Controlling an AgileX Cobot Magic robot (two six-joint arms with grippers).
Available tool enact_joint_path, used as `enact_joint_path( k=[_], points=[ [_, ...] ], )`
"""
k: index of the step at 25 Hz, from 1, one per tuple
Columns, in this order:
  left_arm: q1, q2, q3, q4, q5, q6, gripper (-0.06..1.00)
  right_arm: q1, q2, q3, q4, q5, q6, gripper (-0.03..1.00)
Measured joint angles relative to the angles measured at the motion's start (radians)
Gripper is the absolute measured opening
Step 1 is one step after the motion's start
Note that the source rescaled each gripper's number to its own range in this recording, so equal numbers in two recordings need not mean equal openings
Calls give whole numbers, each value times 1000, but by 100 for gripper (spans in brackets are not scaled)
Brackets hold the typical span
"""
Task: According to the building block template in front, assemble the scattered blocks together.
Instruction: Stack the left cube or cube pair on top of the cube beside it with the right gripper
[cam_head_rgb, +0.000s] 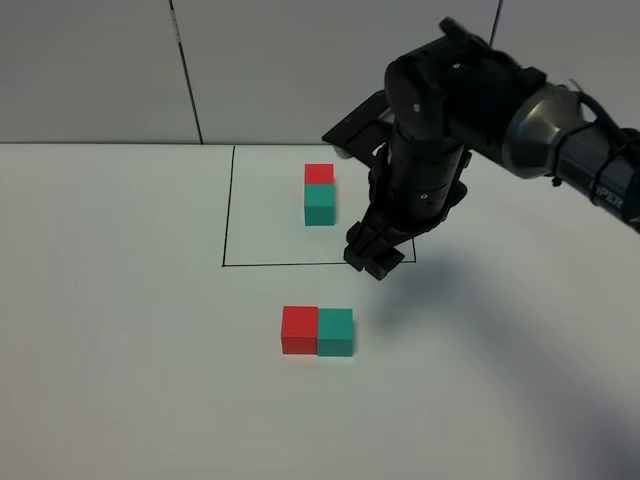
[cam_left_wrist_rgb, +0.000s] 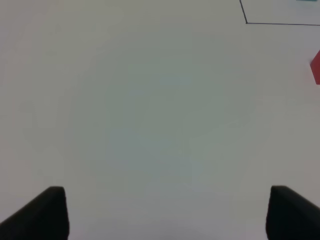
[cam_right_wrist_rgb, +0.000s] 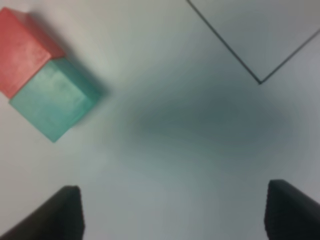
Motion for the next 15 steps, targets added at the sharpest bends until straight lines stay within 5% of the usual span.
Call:
enact_joint_path(
  k=[6, 15],
  points=[
    [0, 0, 0, 0, 0, 0, 79, -59, -81, 0, -1, 2, 129, 96],
    [0, 0, 0, 0, 0, 0, 79, -63, -94, 0, 19, 4, 94, 95]
  ],
)
